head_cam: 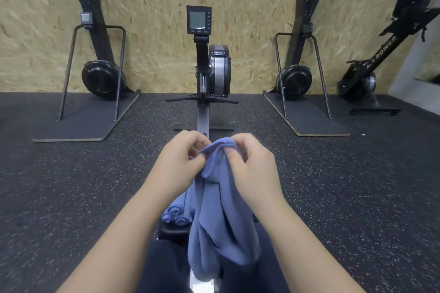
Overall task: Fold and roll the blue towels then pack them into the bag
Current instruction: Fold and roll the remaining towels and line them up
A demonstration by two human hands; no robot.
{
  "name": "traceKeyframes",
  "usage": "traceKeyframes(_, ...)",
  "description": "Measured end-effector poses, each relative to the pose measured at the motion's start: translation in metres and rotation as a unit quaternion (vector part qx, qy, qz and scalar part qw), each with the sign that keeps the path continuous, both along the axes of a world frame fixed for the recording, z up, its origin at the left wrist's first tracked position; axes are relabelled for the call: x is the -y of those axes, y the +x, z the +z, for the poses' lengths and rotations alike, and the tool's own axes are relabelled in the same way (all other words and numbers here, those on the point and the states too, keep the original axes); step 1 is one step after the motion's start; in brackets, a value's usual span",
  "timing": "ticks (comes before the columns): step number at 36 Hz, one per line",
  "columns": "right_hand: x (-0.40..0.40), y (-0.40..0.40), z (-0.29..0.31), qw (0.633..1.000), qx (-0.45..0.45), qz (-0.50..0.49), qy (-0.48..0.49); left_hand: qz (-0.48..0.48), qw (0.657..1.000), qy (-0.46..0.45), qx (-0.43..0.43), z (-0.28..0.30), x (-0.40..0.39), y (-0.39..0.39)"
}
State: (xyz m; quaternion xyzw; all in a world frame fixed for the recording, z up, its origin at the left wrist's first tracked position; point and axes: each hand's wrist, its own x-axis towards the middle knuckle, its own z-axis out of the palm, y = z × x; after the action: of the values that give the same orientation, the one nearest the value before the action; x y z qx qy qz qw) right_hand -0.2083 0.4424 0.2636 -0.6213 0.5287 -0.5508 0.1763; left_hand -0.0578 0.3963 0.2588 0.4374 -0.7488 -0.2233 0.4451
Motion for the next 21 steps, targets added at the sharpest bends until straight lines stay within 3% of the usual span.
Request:
traceKeyframes(6,0.001,-0.002,-0.003,0.999,0.035,-0.017,-0.005,0.084,0.992,0.073,0.061,-0.046,0.014,0.017)
traceKeyframes(12,0.000,-0.003,-0.012,0.999,0.033,-0.019,0.019,0.125,0.975,0.173,0.059,-0.091,0.025,0.028)
traceKeyframes(21,0.005,-0.011,-0.025,0.997,0.041,-0.036,0.046,0.136,0.981,0.138,-0.011,-0.093,0.034,0.035)
